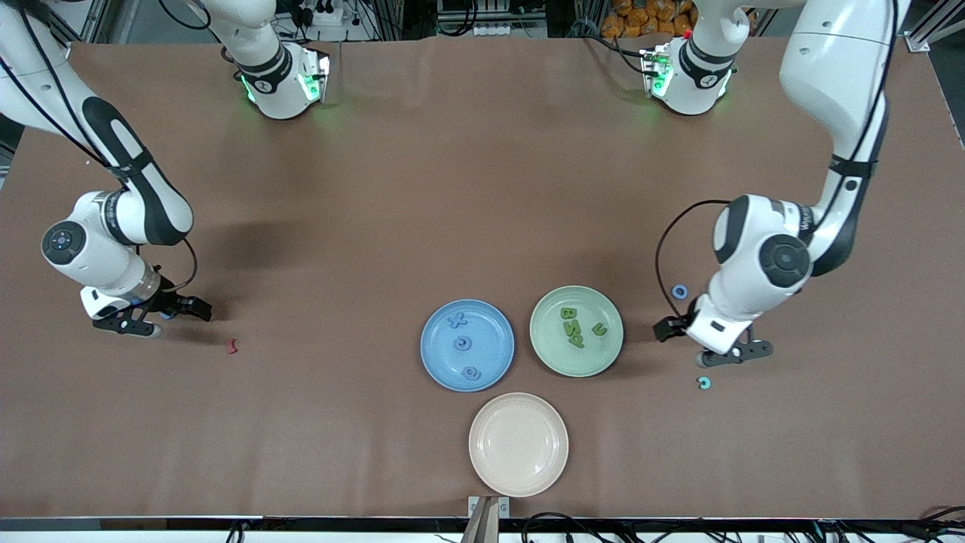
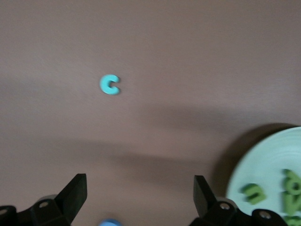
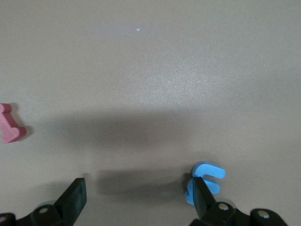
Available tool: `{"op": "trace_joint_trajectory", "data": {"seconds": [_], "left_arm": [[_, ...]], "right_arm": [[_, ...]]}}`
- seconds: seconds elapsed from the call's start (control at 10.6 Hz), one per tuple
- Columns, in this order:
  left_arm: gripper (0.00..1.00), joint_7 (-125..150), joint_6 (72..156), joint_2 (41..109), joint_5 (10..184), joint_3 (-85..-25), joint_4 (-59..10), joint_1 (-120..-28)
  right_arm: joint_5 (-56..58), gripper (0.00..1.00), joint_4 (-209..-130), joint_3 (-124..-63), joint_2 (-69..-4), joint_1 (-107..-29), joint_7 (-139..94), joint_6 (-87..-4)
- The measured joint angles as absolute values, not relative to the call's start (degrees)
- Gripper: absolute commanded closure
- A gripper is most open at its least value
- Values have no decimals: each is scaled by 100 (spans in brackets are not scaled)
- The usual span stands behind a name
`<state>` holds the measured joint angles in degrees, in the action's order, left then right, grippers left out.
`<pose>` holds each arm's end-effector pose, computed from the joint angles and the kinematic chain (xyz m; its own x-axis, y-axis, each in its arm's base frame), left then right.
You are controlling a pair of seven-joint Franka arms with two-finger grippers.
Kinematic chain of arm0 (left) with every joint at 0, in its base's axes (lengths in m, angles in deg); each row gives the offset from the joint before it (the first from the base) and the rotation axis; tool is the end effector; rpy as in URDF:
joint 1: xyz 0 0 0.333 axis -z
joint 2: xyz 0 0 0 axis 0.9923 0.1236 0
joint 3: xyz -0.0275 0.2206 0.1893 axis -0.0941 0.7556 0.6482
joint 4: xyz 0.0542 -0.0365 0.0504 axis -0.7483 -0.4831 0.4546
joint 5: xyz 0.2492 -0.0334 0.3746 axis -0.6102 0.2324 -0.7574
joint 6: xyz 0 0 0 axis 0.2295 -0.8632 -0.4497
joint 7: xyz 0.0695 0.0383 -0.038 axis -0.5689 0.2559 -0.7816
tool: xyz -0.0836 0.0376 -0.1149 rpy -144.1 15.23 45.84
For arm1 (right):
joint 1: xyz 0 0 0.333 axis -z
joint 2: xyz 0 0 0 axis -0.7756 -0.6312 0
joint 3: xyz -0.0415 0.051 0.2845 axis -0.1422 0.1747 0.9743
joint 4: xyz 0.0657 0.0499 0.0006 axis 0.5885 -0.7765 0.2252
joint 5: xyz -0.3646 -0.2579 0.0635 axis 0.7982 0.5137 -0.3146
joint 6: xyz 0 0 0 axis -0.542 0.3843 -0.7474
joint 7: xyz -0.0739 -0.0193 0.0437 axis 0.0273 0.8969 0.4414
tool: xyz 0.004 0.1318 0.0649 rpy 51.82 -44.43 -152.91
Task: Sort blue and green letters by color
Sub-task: 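Withdraw the left gripper to rest while the right gripper lines up on e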
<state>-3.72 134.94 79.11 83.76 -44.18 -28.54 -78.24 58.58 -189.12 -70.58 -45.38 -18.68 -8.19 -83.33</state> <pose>0.6818 -0.1438 0.1674 0.9848 0.1555 0.0779 0.1520 -0.9872 0.0486 0.6007 -0.1362 0.0625 0.9832 -0.1596 0.0880 -0.1610 -0.9869 0.0090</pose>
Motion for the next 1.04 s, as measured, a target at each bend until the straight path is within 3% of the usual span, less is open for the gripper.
{"op": "trace_joint_trajectory", "data": {"seconds": [0.57, 1.04], "left_arm": [[0, 1315, 13138, 7460, 8340, -4274, -2932, -8620], [0, 1040, 11924, 6286, 8844, -4279, -2895, -8516]], "right_arm": [[5553, 0, -18746, -7063, -4370, -1583, -512, -7866], [5157, 0, -18721, -7032, -4543, -1606, 165, -7767]]}}
